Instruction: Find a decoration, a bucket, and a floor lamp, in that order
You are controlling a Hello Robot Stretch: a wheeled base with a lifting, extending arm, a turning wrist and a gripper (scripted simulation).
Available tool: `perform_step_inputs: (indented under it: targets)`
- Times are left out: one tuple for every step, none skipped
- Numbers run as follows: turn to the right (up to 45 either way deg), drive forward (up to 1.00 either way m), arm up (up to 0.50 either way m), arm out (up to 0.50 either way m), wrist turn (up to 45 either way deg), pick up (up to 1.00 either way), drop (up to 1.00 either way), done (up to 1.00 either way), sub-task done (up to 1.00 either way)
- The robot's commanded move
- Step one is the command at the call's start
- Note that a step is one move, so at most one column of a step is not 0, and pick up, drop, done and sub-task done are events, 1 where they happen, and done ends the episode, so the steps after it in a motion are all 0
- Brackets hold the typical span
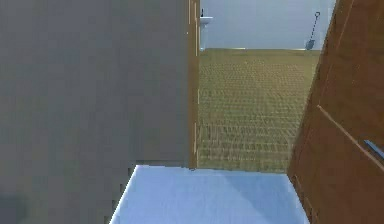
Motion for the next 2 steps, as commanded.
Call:
perform_step_inputs:
  targets:
    - [0.0,0.95,0.0,0.0,0.0,0.0,0.0,0.0,0.0]
    - [45.0,0.0,0.0,0.0,0.0,0.0,0.0,0.0,0.0]
